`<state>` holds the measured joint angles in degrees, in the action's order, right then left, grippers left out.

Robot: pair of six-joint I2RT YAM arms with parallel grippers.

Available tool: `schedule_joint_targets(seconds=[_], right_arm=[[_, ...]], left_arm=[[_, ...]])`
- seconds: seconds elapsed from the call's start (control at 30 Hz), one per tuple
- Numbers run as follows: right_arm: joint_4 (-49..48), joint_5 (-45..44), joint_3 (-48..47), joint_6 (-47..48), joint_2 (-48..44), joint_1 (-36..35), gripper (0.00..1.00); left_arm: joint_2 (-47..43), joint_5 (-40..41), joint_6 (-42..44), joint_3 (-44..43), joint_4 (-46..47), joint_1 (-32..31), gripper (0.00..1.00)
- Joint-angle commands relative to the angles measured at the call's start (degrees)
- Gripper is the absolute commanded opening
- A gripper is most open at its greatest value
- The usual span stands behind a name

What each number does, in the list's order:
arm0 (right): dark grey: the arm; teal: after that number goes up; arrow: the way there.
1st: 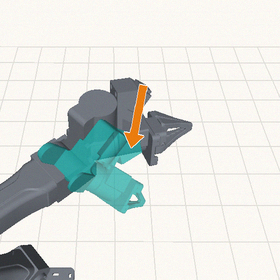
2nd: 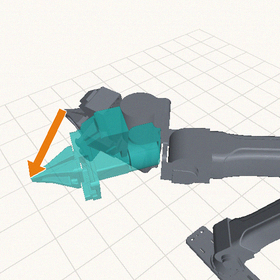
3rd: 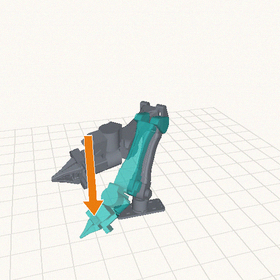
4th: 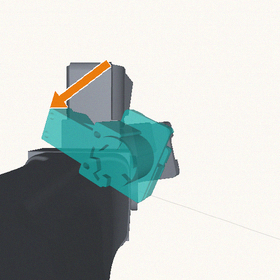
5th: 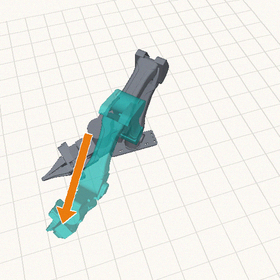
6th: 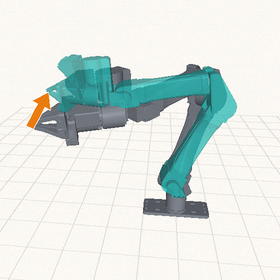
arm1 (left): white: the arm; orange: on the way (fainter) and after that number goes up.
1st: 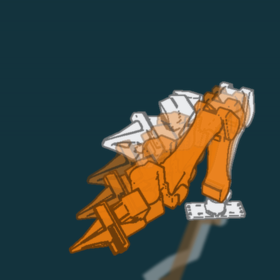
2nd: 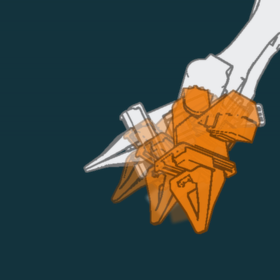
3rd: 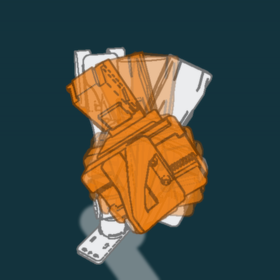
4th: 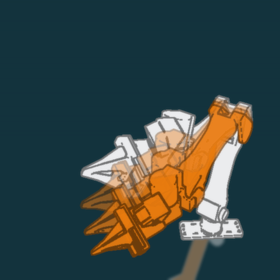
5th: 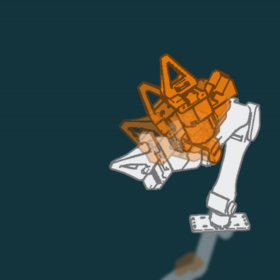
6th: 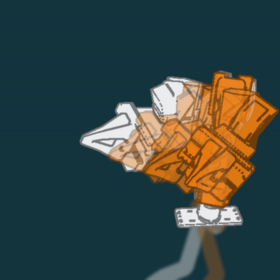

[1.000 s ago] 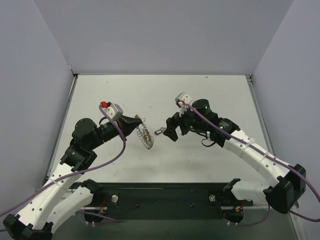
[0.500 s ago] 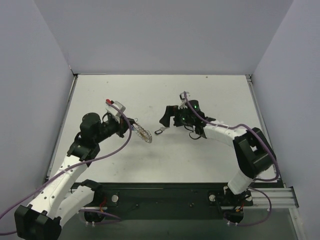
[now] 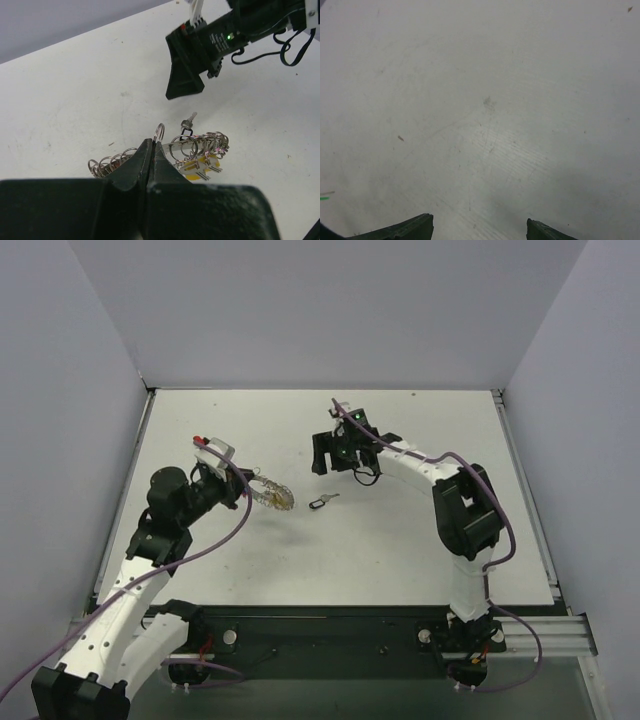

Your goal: Put the keys on the keyring

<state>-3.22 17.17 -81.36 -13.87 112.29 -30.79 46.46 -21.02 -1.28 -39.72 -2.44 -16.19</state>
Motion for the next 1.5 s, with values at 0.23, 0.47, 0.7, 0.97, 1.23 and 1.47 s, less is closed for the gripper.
schedule_joint_targets(seconds=[0.23,0.47,0.7,0.97,1.23,1.47], right_arm=[[17.37,-7.14,-6.27,7.98,3.55,-5.6,0.73],[17.99,-8.91,-5.73,7.8,4.25,-7.18,0.65],[18.43,-8.64,-5.3,8.33,5.48,-7.97,0.57],[18.95,-8.38,-5.3,8.07,7.06,-8.94,0.53],[20.72,-11.1,-6.27,7.98,9.44,-10.52,0.33],[20.63,-11.98,-6.62,7.63,10.32,-10.52,0.0]], left_arm=[[-2.07,-2.36,-1.27,-2.11,3.14,0.1,0.0],[-1.81,-3.33,-1.53,-2.2,3.23,0.19,0.0],[-1.81,-3.15,-1.62,-2.2,3.14,0.36,0.0],[-2.07,-3.68,-1.97,-2.29,3.32,0.63,0.0],[-2.6,-3.86,-2.24,-2.11,3.67,0.8,0.0],[-3.04,-4.03,-2.41,-1.94,3.84,1.07,0.0]])
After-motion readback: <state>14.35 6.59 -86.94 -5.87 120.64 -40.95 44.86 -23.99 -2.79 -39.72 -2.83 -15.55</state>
